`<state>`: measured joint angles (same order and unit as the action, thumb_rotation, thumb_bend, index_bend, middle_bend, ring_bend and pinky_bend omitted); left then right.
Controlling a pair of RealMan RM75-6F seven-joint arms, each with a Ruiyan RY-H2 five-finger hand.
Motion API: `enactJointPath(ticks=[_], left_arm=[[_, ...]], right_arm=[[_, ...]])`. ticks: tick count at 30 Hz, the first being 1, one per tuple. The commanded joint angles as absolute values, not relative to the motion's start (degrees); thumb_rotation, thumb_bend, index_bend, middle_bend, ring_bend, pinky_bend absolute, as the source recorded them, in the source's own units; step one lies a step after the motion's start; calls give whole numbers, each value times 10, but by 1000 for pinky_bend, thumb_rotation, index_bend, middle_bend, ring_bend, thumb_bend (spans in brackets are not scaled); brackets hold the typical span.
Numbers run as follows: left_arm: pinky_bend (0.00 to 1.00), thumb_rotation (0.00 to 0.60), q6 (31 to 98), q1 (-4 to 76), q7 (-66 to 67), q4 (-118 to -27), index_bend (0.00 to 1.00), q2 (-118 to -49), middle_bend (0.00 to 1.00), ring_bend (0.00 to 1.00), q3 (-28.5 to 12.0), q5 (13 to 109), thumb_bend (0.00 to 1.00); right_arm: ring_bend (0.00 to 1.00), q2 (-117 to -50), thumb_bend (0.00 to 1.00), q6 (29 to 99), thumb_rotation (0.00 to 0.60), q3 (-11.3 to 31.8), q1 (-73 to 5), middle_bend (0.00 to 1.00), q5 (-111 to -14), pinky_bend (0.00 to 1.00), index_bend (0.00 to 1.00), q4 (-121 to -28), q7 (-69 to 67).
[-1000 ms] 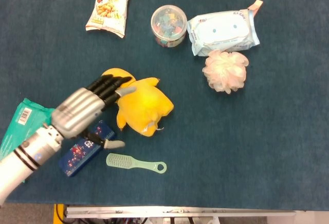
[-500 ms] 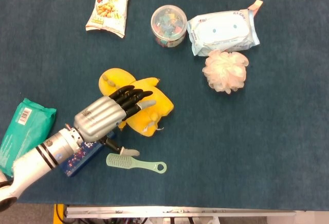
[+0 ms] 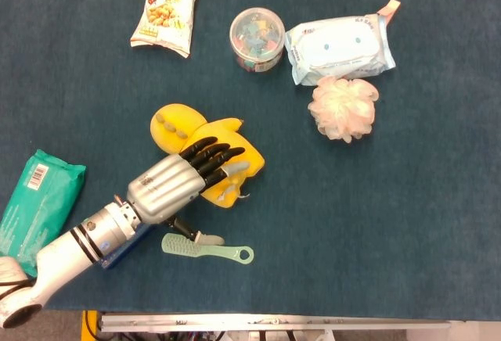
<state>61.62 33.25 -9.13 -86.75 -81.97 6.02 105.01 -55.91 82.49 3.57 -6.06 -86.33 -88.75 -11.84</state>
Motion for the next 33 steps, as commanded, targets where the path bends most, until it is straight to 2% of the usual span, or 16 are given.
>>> enactJointPath(ticks=[1, 19, 27, 33], left_arm=[[0, 213, 622, 332, -89, -867, 10, -827, 0, 0, 62, 1050, 20], [0, 199, 648, 325, -58, -806, 10, -883, 0, 0, 76, 1047, 20], [0, 203, 651, 327, -62, -790, 10, -875, 0, 0, 77, 1036, 20], [0, 204, 678, 323, -76, -798, 10, -860, 0, 0, 71, 1033, 20]], right_arm=[[247, -559, 202, 825, 600, 36, -60, 372, -863, 267, 394, -888, -118], [248, -557, 203, 821, 600, 37, -60, 371, -860, 267, 395, -894, -110], [247, -557, 202, 823, 600, 37, -59, 371, -860, 267, 395, -896, -108], [247, -557, 202, 823, 600, 37, -60, 371, -862, 267, 395, -898, -105]])
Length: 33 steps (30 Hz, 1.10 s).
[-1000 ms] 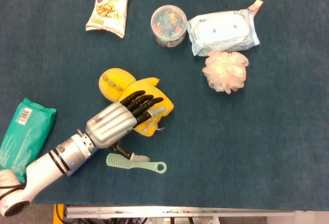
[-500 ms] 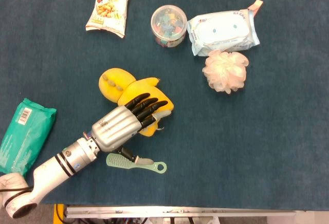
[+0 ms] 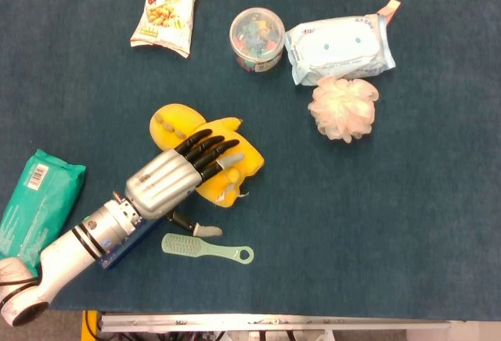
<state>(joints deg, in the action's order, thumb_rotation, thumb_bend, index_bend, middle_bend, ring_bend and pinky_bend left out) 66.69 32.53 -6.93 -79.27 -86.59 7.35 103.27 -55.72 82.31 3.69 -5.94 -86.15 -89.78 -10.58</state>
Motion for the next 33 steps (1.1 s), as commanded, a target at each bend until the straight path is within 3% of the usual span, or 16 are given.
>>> enactJointPath(ticks=[1, 33], left_arm=[[0, 202, 683, 323, -79, -800, 10, -859, 0, 0, 70, 1033, 20], [0, 204, 696, 312, -112, -795, 10, -889, 0, 0, 100, 1040, 20]], right_arm=[[247, -557, 203, 823, 600, 37, -60, 371, -862, 267, 395, -898, -105], [247, -553, 203, 825, 600, 36, -55, 371, -860, 267, 395, -902, -102]])
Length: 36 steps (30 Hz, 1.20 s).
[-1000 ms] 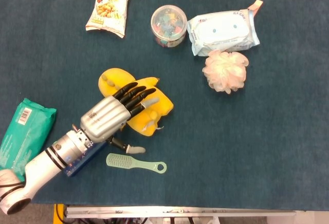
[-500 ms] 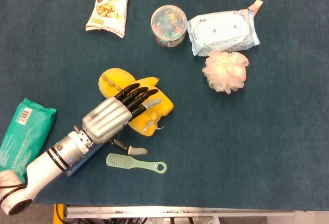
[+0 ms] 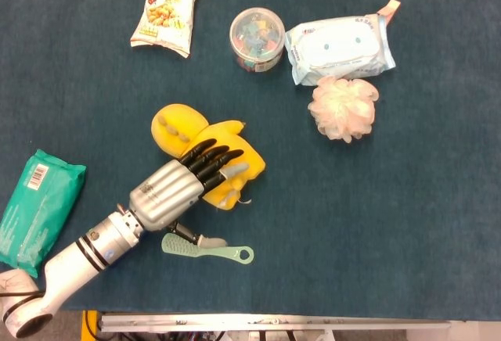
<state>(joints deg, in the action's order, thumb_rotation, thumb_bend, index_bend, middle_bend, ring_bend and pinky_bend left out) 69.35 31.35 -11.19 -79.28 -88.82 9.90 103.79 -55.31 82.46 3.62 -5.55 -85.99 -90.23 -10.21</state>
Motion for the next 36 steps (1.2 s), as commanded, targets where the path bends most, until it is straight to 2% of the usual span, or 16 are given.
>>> enactJointPath(ticks=[1, 16, 24, 36], left_arm=[[0, 204, 700, 312, -112, -798, 10, -889, 0, 0, 101, 1043, 20], [0, 202, 701, 311, -104, -836, 10, -885, 0, 0, 116, 1057, 20], [0, 204, 678, 315, -99, -879, 10, -868, 0, 0, 127, 1053, 20], [0, 204, 671, 323, -71, -926, 10, -843, 0, 0, 116, 1050, 20]], right_arm=[[247, -553, 203, 825, 600, 36, -55, 371, -860, 267, 395, -903, -102], [247, -554, 202, 826, 600, 36, -53, 371, -859, 267, 395, -899, -105], [247, -555, 202, 827, 600, 36, -53, 371, -860, 267, 395, -896, -108], [247, -557, 202, 828, 600, 36, -53, 372, -862, 267, 395, -893, -112]])
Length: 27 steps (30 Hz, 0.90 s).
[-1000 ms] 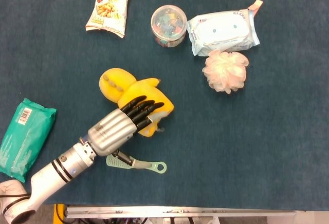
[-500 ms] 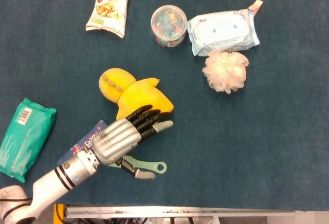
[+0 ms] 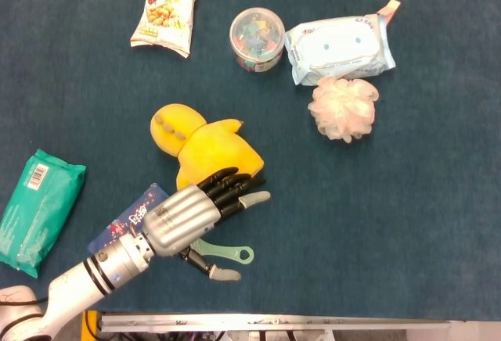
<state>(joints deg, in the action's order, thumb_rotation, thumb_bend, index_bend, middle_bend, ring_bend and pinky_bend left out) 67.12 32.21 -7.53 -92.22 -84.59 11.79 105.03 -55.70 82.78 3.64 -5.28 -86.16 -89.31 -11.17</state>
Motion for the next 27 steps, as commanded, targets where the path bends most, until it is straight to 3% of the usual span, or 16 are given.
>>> enactJointPath(ticks=[1, 19, 27], left_arm=[[0, 203, 673, 322, -68, -926, 10, -842, 0, 0, 114, 1049, 20], [0, 208, 702, 316, -50, -768, 0, -923, 0, 0, 74, 1047, 20], [0, 210, 701, 324, -62, -748, 0, -949, 0, 0, 67, 1043, 20]], right_arm=[[247, -557, 203, 827, 600, 37, -53, 372, -862, 267, 395, -892, -112], [247, -555, 202, 828, 600, 36, -51, 371, -860, 267, 395, -895, -108], [248, -554, 203, 828, 600, 36, -49, 371, -857, 267, 395, -895, -108]])
